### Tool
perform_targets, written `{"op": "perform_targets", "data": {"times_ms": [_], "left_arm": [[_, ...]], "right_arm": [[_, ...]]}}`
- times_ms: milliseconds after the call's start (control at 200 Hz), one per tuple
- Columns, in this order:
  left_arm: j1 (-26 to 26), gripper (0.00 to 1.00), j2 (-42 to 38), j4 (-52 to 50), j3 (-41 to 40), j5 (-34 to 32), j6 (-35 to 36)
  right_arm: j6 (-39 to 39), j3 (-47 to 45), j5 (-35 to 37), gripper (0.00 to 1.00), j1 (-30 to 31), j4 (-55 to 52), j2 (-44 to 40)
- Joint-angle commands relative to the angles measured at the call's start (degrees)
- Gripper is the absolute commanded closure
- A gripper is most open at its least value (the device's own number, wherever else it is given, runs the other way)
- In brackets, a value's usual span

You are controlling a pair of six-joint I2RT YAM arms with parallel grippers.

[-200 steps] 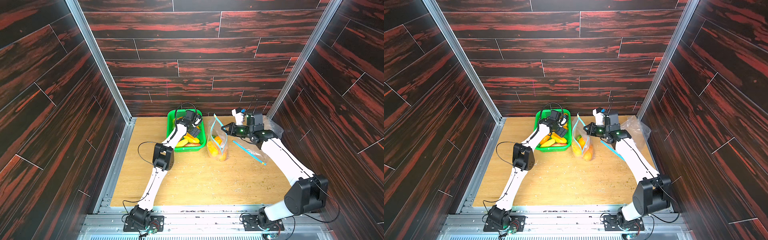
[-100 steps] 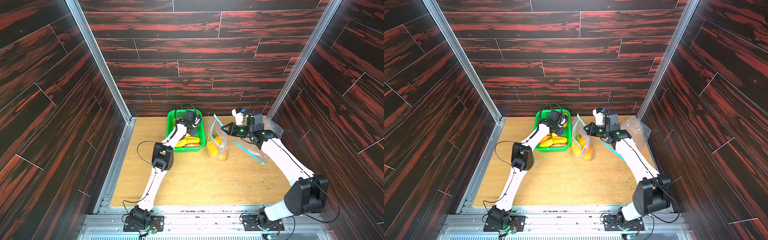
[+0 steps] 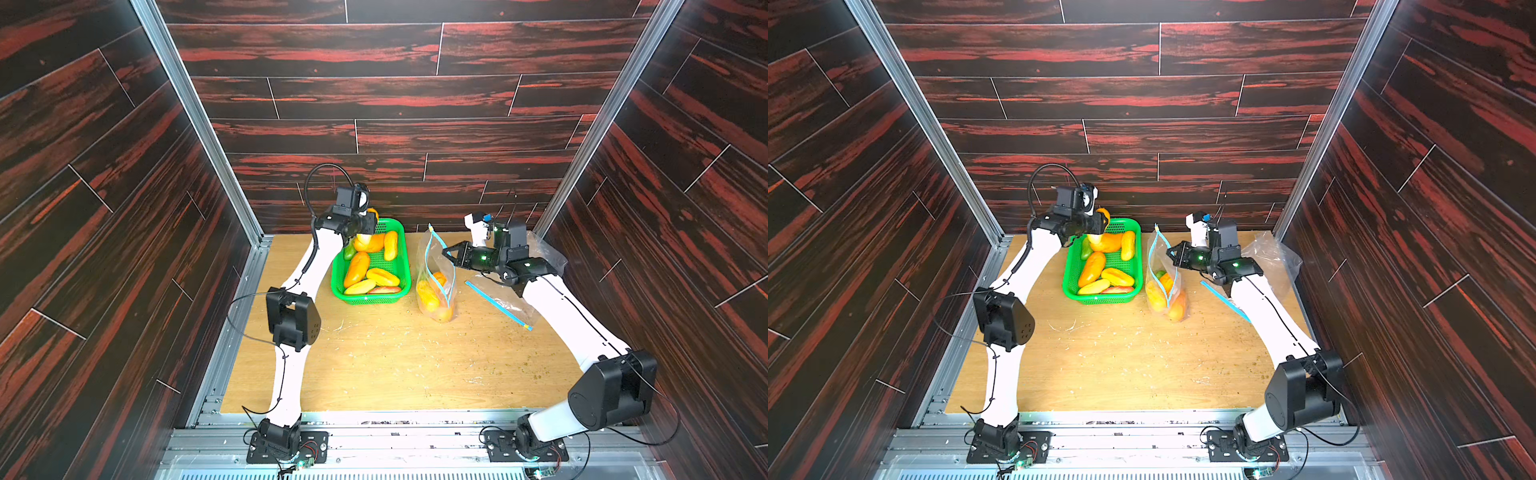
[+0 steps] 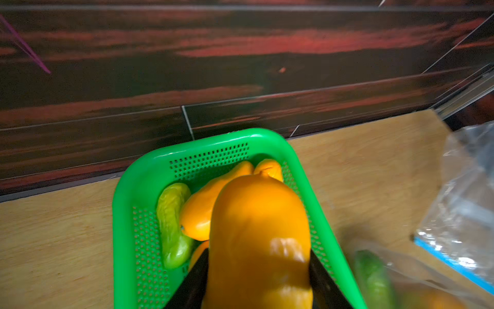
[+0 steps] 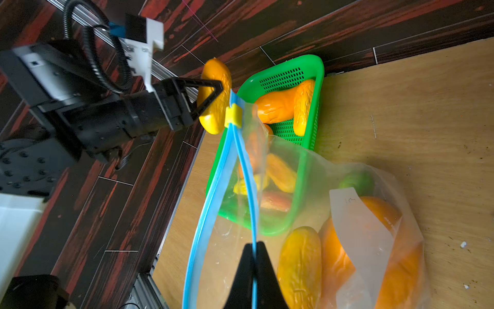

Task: Place the mango in a zip-top bag and seal the zipper
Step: Pick up the mango from the basket, then place the mango in the zipper food storage bag.

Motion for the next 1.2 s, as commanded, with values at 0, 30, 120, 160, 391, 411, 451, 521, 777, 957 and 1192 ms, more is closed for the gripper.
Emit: {"op": "perform_targets", "data": {"times_ms": [0, 30, 120, 160, 391, 411, 451, 521, 777, 957, 1192], "left_arm": [[0.3, 0.77, -2.3, -0.6, -3.4, 5.5, -5.5], [0.6, 0.78, -3.3, 1.6, -4.8, 7.6, -7.2], [1.6, 0.78, -8.8, 12.6, -13.9, 14.9, -14.4], [1.7, 0.79, -12.7, 21.5, -20.4, 17.1, -18.3], [0.4, 0.80, -34.4, 79.1, -58.6, 12.5, -41.2], [-0.1, 0.79, -35.4, 80.6, -60.0, 11.9, -41.5], [-1.2, 0.80, -37.1, 83.5, -62.0, 11.3, -41.2], [-3.9, 0.80, -39.5, 86.2, -64.2, 9.7, -39.8], [-13.9, 0.83, -39.7, 88.2, -63.8, 11.6, -31.3], [-16.9, 0.88, -36.0, 93.1, -65.0, 12.5, -28.4], [-19.9, 0.89, -31.8, 93.1, -66.1, 9.0, -19.0]], "right_arm": [[0.4, 1.5, -0.1, 1.00, 0.3, 0.7, 0.3], [0.4, 1.6, 0.0, 1.00, 0.3, 0.7, 0.5], [0.8, 2.3, 0.5, 1.00, 0.3, 0.4, 1.4], [1.2, 2.8, 0.7, 1.00, 0.3, 0.2, 2.0], [3.5, 6.7, 0.1, 1.00, 1.3, 0.7, 5.4], [3.5, 7.1, 0.0, 1.00, 1.5, 0.7, 5.7], [3.6, 7.9, 0.0, 1.00, 1.9, 0.7, 6.2], [3.8, 9.1, 0.2, 1.00, 2.5, 0.6, 6.9], [5.8, 10.6, -0.5, 1.00, 3.1, 1.7, 7.7], [7.7, 10.3, 0.1, 1.00, 3.1, 2.5, 6.1], [9.7, 10.3, -0.3, 1.00, 3.1, 3.5, 4.4]]}}
